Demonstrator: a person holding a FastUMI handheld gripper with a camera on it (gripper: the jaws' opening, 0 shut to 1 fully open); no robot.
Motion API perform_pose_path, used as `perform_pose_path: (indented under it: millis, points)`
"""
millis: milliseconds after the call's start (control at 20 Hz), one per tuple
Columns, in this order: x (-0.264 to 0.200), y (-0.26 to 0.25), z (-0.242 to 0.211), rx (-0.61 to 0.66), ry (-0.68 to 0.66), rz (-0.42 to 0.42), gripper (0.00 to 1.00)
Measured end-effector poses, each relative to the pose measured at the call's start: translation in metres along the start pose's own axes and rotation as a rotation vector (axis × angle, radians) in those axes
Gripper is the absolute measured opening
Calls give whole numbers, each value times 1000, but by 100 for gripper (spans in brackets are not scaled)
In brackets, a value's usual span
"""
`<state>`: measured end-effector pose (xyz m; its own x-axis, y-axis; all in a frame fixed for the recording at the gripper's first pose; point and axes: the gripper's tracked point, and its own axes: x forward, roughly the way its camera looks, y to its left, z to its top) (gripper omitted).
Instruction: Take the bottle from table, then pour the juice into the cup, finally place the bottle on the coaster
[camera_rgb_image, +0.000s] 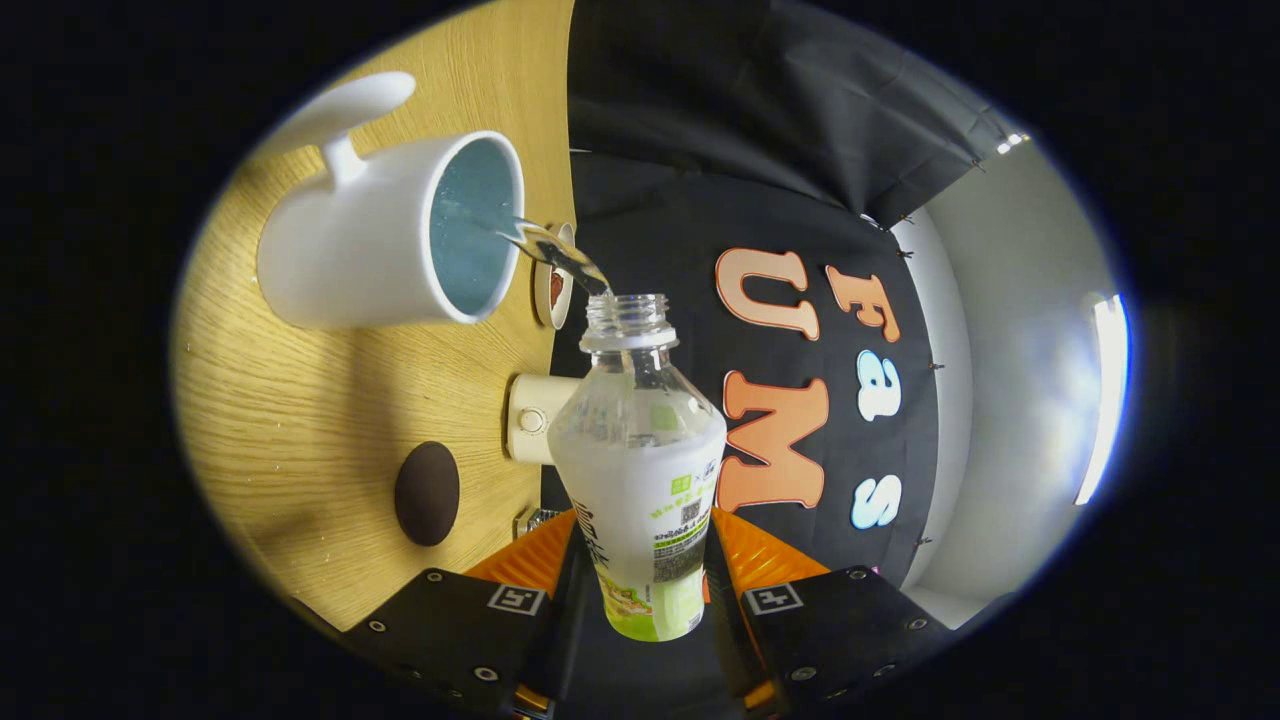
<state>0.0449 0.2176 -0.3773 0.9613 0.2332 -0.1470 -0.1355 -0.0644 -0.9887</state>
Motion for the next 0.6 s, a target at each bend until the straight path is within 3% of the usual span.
perform_pose_path:
  millis: [600]
  points:
    - [0,-9,0,-59,-7,-36,58]
